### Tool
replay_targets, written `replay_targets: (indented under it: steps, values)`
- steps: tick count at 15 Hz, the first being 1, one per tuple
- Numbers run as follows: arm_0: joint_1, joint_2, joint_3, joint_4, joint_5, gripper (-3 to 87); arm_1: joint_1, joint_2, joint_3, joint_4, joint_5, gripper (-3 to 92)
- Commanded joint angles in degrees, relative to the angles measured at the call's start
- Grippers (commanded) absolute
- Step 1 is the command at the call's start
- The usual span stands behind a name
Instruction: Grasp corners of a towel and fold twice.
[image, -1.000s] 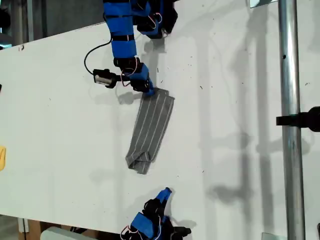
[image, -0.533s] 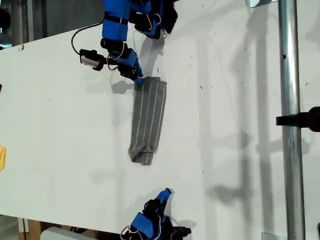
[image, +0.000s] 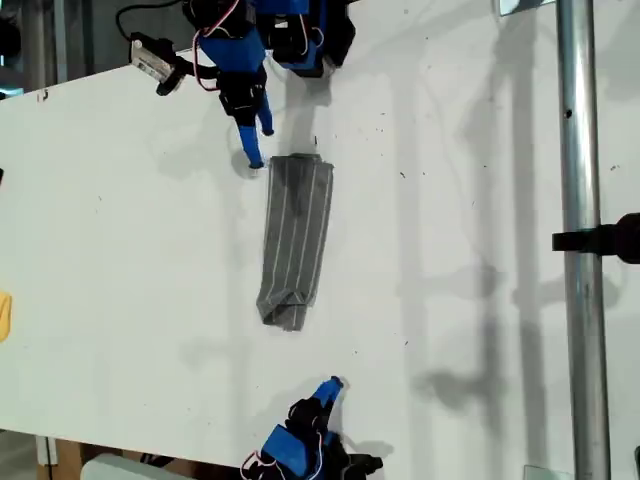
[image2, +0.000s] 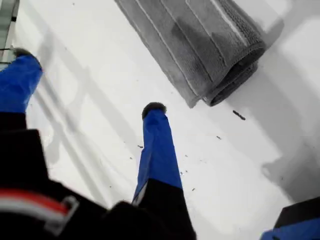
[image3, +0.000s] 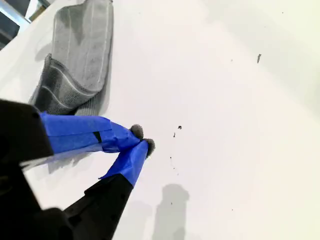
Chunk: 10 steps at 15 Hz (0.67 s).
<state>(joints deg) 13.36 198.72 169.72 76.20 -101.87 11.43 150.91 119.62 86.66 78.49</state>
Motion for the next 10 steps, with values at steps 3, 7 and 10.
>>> replay_targets:
  steps: [3, 7, 10]
  values:
    - [0.3, 0.4, 0.2, -0.6, -0.4, -2.5, -0.2, -14.9, -20.8, 18.7, 1.9, 48.2]
    - [-0.3, 0.4, 1.1, -0.8, 0.0, -2.5, -2.8, -24.3, -6.0, 9.7, 8.4, 49.5]
    - [0.9, 0.4, 1.1, 0.2, -0.5, -2.5, -1.3, -25.3, 9.6, -4.6, 10.5, 48.4]
